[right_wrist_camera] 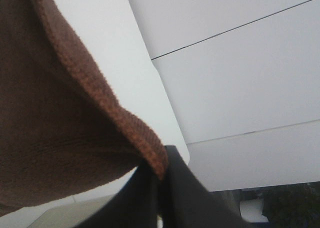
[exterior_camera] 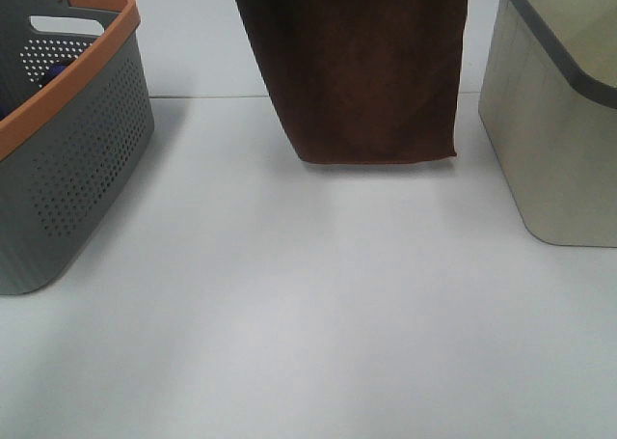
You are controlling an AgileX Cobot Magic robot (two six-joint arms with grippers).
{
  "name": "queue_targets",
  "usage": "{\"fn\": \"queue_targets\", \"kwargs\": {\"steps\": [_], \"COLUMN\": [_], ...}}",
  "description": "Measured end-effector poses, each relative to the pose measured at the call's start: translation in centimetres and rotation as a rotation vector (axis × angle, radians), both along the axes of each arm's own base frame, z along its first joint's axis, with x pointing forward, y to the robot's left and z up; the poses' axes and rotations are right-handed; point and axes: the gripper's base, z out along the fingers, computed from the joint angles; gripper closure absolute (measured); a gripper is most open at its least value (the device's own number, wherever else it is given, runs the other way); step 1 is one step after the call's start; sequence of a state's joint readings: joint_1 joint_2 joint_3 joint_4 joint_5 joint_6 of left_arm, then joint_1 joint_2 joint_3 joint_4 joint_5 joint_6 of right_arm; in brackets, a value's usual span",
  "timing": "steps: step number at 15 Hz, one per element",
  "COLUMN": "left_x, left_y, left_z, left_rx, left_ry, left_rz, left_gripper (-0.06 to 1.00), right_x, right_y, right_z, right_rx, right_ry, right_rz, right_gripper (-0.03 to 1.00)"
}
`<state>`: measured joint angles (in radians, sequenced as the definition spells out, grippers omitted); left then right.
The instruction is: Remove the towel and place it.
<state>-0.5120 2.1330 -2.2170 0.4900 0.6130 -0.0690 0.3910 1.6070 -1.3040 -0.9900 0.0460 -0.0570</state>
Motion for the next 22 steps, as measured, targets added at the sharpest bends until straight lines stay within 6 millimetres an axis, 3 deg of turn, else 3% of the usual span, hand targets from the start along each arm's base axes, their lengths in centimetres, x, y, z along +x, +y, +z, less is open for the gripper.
{"fn": "queue_targets", "kwargs": {"steps": [3,5,8,12,15,18,22], "left_x": [2.7,3.4,3.6,4.3,5.2,6.0,6.7], "left_y": [0.5,0.4,0.3,0.7,1.0,1.4,1.6], "left_z": [-2.2,-2.8,-3.0,-3.2,-4.4,-5.0,-6.3], "left_rx": [-0.071,-0.104,-0.104,-0.116,-0.122,-0.143,-0.139], "left_ry": [-0.08,-0.119,-0.13,-0.178,-0.197,-0.244,-0.234], "left_rz": [0.006,0.003,-0.002,-0.03,-0.052,-0.09,-0.093], "left_gripper": [0.94,0.94,0.94,0.94,0.94,0.94,0.94], "right_x": [3.7,5.6,6.2,6.2,7.8,10.0,11.1], "right_y": [1.7,2.1,1.2,2.0,2.0,0.4,-0.1], "right_z": [-0.1,-0.8,-1.2,-1.1,-1.8,-1.5,-2.6], "right_rx": [0.024,0.033,0.04,0.042,0.017,0.065,0.15], "right_ry": [-0.039,-0.043,-0.008,-0.058,-0.084,-0.124,-0.093], "right_rz": [0.037,0.035,-0.026,0.059,0.08,0.056,0.029], "right_gripper": [0.94,0.94,0.94,0.94,0.94,0.94,0.94]}}
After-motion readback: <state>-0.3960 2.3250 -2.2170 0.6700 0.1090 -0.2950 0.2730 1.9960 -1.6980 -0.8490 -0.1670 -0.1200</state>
